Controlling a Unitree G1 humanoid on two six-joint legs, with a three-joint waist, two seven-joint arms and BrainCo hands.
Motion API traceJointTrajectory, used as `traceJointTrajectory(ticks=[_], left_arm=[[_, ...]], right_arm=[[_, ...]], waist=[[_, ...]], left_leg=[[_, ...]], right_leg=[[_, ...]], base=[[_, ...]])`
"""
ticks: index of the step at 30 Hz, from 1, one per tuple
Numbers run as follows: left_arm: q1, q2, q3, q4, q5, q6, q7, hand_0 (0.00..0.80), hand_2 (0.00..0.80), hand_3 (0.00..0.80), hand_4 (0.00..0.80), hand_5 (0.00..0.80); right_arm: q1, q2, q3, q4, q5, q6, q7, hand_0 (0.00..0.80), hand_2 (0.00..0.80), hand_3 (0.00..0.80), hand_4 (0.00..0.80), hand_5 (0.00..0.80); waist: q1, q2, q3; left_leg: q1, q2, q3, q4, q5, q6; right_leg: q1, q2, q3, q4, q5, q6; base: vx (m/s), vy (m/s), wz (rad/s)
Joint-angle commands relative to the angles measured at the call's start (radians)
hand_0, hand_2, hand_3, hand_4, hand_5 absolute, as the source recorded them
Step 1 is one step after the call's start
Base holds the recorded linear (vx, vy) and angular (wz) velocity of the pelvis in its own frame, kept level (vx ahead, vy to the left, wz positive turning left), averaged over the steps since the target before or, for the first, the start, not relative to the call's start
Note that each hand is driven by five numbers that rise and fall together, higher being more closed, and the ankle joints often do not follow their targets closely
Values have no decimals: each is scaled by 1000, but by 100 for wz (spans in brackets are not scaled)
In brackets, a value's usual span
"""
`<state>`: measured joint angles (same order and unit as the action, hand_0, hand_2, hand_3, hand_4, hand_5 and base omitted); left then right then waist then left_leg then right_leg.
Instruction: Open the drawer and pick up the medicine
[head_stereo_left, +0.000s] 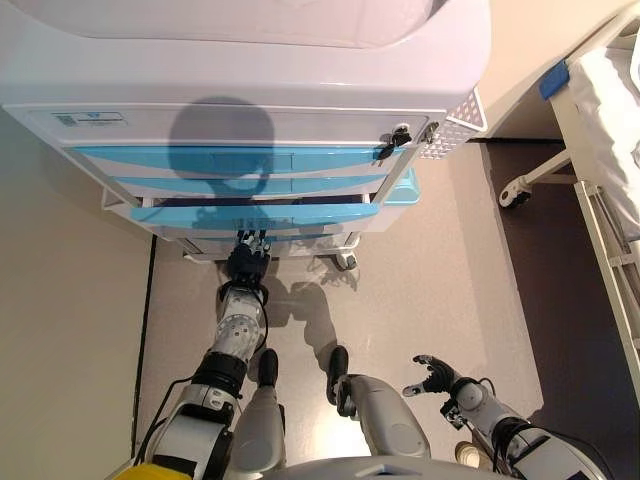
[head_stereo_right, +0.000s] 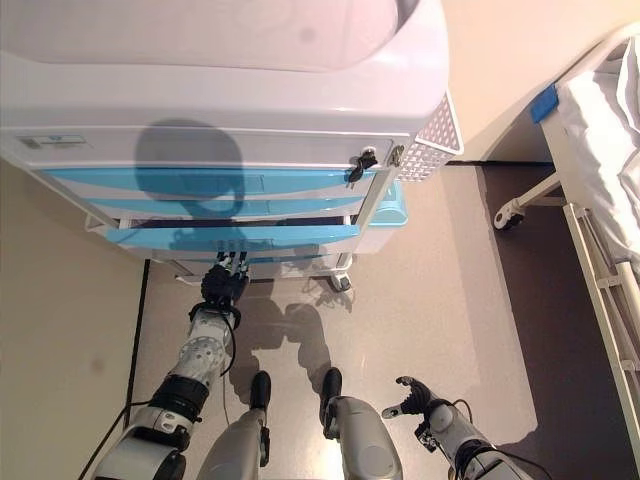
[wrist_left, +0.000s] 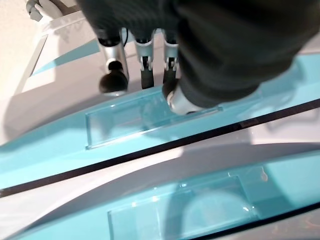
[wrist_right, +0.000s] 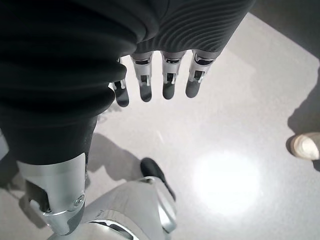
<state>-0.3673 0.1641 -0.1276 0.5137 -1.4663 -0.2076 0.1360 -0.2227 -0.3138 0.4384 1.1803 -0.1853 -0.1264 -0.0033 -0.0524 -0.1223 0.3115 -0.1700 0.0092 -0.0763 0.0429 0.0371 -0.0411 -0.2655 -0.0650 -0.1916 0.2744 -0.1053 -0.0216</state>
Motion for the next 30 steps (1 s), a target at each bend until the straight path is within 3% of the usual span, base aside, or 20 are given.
traceJointTrajectory(ticks=[1, 9, 19, 30], left_arm=[[-96, 58, 65, -324, 140, -129, -253, 800, 800, 800, 800, 800], [-10, 54, 100, -351, 145, -110, -259, 800, 800, 800, 800, 800], [222, -13, 128, -445, 133, -51, -304, 800, 800, 800, 800, 800], [445, 2, 187, -511, 151, 8, -371, 800, 800, 800, 800, 800]], right_arm=[[93, -19, 15, 85, -23, 16, -3, 0, 0, 0, 0, 0], [111, -8, 15, 84, -47, 16, 6, 0, 0, 0, 0, 0], [135, 5, -22, 114, -82, 17, 8, 0, 0, 0, 0, 0], [158, -3, -101, 153, -77, 21, 11, 0, 0, 0, 0, 0]], waist=[[67, 63, -238], [76, 73, -265], [102, 74, -293], [128, 83, -307]], left_leg=[[-15, -67, -2, 3, -5, 53], [47, -67, 4, -20, -16, 57], [105, -74, 7, -25, -36, 63], [147, -88, -3, -41, -42, 76]], right_leg=[[35, -5, 0, 20, 32, 71], [98, 0, -1, -15, 28, 74], [183, -6, -9, -69, 29, 82], [223, -23, -16, -66, 27, 91]], base=[[63, 1, 5], [59, -2, 1], [53, 2, 1], [22, 26, 4]])
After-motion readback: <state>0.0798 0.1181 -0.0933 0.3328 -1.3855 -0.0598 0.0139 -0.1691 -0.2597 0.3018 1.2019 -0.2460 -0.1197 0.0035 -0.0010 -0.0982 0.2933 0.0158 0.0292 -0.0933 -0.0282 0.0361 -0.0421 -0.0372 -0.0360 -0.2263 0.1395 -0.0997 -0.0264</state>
